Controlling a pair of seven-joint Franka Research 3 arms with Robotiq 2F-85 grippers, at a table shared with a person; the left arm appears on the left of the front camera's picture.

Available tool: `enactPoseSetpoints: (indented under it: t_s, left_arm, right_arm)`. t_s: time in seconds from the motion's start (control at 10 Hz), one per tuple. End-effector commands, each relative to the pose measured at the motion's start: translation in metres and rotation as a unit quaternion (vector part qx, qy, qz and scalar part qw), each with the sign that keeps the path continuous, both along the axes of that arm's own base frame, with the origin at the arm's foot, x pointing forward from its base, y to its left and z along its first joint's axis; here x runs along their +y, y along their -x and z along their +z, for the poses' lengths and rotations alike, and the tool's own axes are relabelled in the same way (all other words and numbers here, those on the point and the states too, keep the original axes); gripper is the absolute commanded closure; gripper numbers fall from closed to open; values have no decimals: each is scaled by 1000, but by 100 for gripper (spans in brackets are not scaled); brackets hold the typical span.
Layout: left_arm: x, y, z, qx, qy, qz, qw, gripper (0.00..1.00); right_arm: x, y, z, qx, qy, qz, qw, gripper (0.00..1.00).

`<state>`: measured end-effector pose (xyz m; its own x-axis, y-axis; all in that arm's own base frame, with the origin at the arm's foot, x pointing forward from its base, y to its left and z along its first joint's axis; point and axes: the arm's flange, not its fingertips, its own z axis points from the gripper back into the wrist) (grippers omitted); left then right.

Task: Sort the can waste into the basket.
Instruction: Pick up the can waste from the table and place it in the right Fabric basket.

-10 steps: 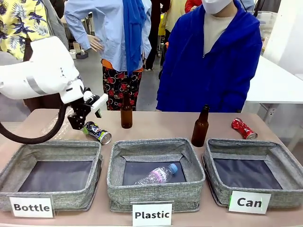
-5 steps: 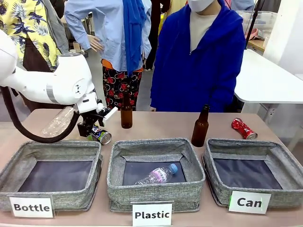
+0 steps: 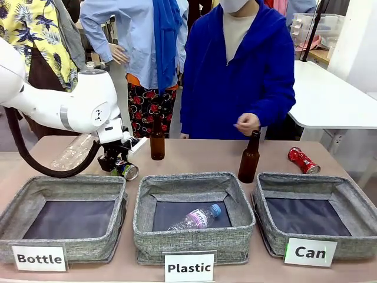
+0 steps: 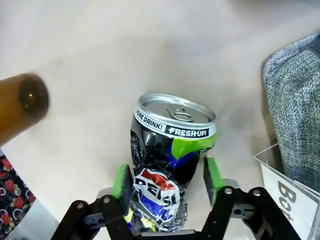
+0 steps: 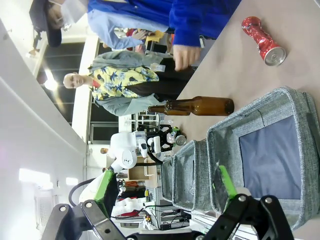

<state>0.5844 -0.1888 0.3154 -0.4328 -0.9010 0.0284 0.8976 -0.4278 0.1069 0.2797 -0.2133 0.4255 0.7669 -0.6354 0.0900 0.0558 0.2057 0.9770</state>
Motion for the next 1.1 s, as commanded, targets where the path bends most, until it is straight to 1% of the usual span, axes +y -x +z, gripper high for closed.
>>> enactPoseSetpoints:
  t_s: [0.0,0.1,0.2,0.3,0.4,0.7,0.8,0.9,1.0]
  left_arm:
    - [0,-3,-1,7,-10,4,1000,100]
    - [-1,-4,-1,9,-11,3,1000,100]
    - [0,-5,-1,11,-9,2,1000,85]
    - [0,-5,-2,14,-8,4,1000,95]
    - [0,-5,-1,15,-6,5,1000,100]
    - [5,-5,5,21,7,8,1000,100]
    - [12,-1,20,23,22,17,999,100]
    - [29,12,52,29,63,65,995,62]
    - [49,33,93,23,98,83,991,62]
  right_arm:
    - [-1,-2,2,-14,-3,-1,1000,0]
    - [-1,-2,2,-14,-3,-1,1000,0]
    - [-1,-2,2,-14,-3,-1,1000,0]
    - [-1,-2,2,-14,-3,-1,1000,0]
    - [-1,-2,2,-14,-3,-1,1000,0]
    - [-1,-2,2,-14,-3,-1,1000,0]
    - [-1,-2,2,-14,-3,-1,1000,0]
    - [-1,-2,2,-14,-3,-1,1000,0]
    - [-1,-2,2,-14,-3,-1,1000,0]
